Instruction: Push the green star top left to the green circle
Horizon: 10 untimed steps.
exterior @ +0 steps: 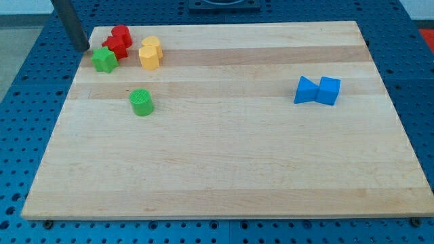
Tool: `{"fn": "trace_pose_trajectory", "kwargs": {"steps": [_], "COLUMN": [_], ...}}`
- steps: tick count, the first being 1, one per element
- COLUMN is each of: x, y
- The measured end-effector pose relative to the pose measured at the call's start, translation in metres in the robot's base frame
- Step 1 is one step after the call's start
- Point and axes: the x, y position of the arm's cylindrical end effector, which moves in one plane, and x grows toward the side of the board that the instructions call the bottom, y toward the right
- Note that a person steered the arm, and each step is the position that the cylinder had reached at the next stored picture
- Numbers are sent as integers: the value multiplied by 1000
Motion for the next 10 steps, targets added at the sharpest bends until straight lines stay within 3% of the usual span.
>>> {"fn": "trace_pose_trajectory", "kwargs": {"steps": [8,10], "x": [69,72], "y": [51,99]}}
